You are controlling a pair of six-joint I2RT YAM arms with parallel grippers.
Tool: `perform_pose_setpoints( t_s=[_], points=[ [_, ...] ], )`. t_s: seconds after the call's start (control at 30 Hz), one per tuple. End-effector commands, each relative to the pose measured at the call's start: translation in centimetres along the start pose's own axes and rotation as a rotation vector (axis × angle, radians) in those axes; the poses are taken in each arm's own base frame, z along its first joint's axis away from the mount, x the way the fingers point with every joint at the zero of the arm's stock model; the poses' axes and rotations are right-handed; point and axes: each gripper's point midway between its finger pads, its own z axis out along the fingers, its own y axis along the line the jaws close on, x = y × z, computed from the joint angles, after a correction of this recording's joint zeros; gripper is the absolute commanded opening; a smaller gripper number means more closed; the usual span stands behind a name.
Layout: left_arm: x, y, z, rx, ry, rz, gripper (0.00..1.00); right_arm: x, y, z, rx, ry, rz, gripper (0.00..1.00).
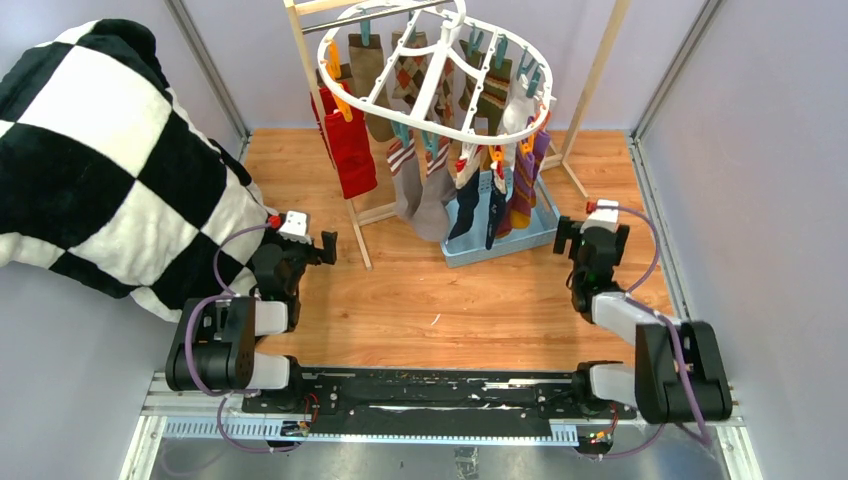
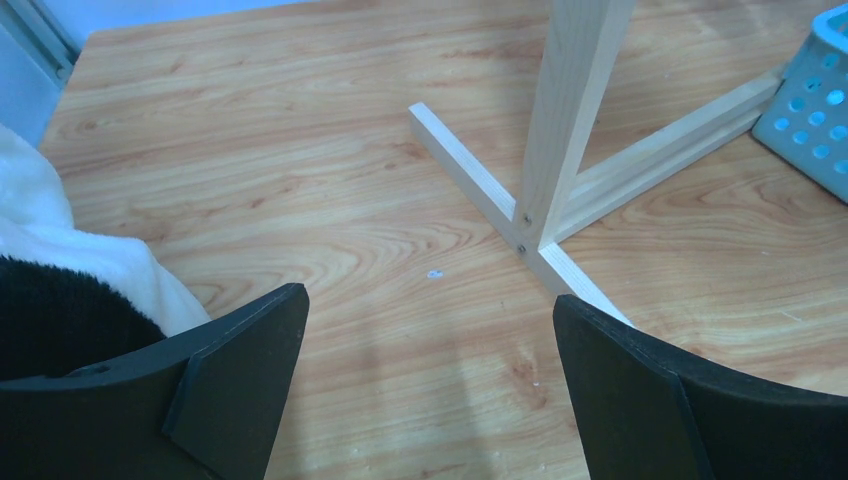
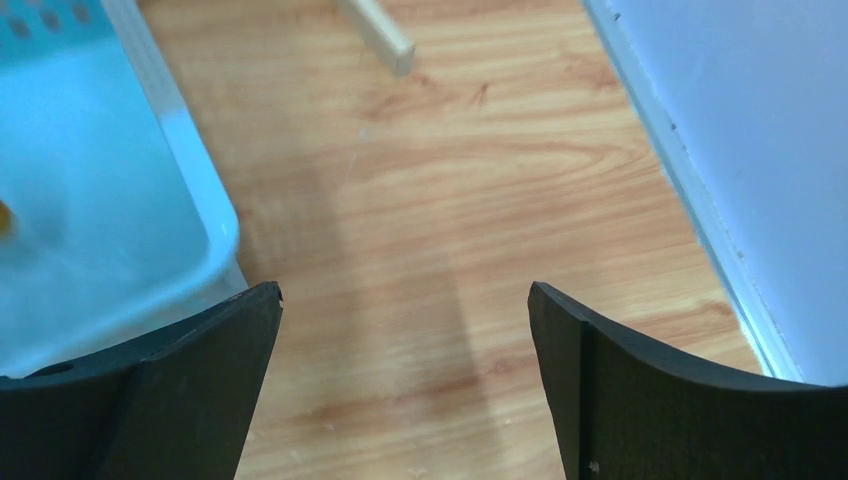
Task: Remove the socks clipped to the hanger
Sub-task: Move the bin to the center of the board.
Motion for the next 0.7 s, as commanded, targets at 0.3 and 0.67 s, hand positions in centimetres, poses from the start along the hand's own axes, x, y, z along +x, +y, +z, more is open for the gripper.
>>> perform_pose_setpoints(
  t_s=[0.3,0.67],
  points=[
    [-4.1,1.1,0.7,0.003,0.046,-0.032,1.00,-6.8,-0.4,-6.3,-0.067,0.005,0.777,1.00],
    [-11.8,0.6,-3.6,0.080,0.320,-0.072,1.00,-8.7,6.6,-13.4,-0.334,0.180,0.164,1.00]
  ],
)
